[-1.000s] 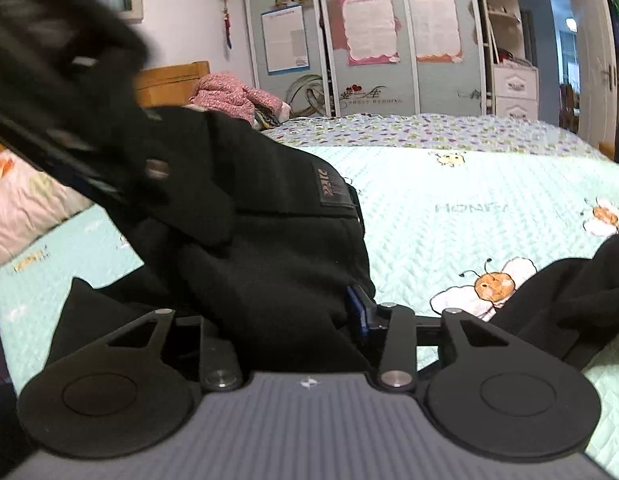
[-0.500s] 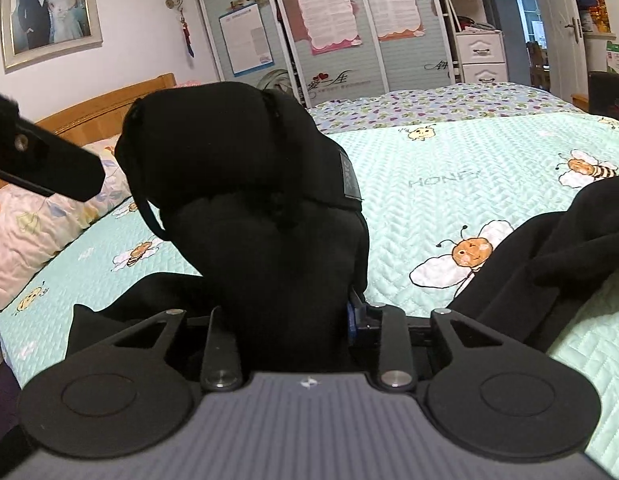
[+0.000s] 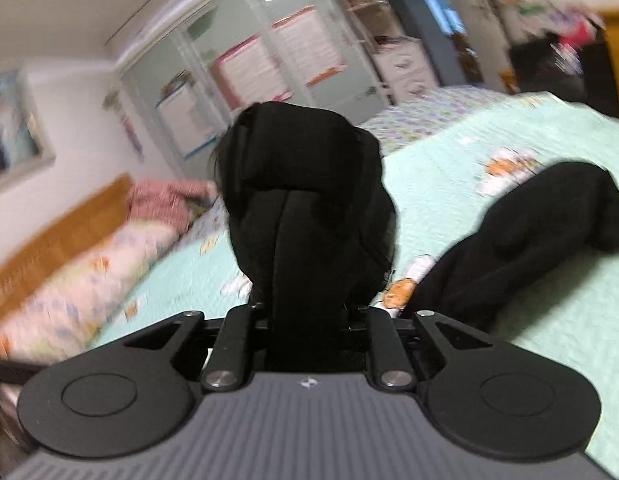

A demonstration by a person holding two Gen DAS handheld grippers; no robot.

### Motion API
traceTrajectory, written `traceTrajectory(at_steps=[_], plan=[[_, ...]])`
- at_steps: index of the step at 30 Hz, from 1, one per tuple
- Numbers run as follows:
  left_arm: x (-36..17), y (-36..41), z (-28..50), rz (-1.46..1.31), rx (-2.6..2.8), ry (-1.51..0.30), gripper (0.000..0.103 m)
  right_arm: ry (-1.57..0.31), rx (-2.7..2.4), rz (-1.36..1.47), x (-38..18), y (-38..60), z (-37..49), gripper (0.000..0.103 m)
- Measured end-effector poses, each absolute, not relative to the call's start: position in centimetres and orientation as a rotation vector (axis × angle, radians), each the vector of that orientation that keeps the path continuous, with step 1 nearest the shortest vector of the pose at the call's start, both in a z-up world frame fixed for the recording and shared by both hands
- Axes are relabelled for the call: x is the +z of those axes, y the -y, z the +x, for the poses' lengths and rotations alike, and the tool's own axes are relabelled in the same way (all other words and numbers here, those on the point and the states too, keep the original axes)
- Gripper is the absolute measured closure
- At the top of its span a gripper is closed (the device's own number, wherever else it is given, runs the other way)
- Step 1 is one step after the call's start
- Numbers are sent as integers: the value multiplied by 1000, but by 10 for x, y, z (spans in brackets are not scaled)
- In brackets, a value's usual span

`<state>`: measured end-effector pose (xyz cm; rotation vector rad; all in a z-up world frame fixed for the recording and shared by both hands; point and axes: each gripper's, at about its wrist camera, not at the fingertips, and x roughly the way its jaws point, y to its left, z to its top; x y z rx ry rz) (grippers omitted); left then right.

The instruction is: Fold clothes

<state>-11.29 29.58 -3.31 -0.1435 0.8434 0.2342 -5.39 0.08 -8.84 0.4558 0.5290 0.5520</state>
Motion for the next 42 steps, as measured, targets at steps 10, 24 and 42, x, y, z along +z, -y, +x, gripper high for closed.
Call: traceTrajectory(at_steps=[10,24,42], plan=[[-67,-246,-132,-81,-101,-892,38,-631,503,696,-107,40,-49,83],[-59,-205,-154,-59,-336,-775,37,-528,879,1002,-4,-37,-6,82],[-85,-214,-78,-319,-172,-752,38,-546,1041,930,66,-70,-1,83]])
